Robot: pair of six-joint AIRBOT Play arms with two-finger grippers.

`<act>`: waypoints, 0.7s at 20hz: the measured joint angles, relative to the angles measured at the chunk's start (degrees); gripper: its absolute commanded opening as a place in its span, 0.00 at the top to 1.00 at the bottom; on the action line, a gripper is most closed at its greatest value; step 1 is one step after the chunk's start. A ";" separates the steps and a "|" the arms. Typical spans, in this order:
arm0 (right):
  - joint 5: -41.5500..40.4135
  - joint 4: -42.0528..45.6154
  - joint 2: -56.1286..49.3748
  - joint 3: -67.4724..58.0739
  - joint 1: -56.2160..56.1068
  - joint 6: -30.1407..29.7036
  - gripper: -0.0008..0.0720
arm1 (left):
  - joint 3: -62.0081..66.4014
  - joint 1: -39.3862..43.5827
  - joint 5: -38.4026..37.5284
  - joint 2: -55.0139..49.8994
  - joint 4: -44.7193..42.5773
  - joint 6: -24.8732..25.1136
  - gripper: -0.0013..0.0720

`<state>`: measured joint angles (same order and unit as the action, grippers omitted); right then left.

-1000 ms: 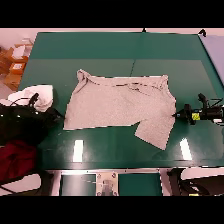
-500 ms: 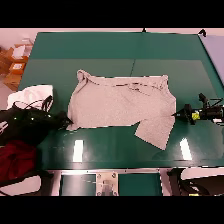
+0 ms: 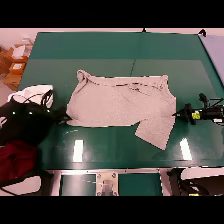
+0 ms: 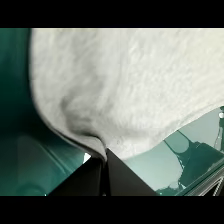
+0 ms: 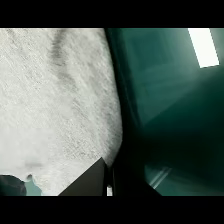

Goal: Fold the shirts.

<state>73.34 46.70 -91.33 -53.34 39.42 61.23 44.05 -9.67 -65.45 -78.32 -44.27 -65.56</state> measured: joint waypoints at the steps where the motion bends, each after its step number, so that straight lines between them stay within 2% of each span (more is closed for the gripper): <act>1: 0.35 -1.20 0.52 -0.11 0.00 -0.02 0.97 | 1.95 0.02 -0.96 0.00 -0.02 -0.07 0.95; 5: 4.90 -11.56 5.42 -4.31 0.02 -1.44 0.97 | 14.01 0.02 -6.25 1.01 3.69 -0.31 0.95; 9: 9.90 -29.14 15.28 -15.10 0.35 -2.49 0.97 | 34.18 0.04 -8.31 5.22 10.05 -0.44 0.95; 12: 7.76 -39.69 25.49 -23.65 0.46 -2.97 0.97 | 50.18 0.04 -6.16 10.38 12.68 -0.98 0.95; 14: 3.58 -43.39 32.70 -28.37 0.92 -3.74 0.97 | 58.97 0.04 -3.21 14.75 13.38 -0.96 0.95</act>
<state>76.93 3.31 -58.63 -81.71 40.34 57.49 103.02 -9.63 -68.66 -63.57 -30.89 -66.52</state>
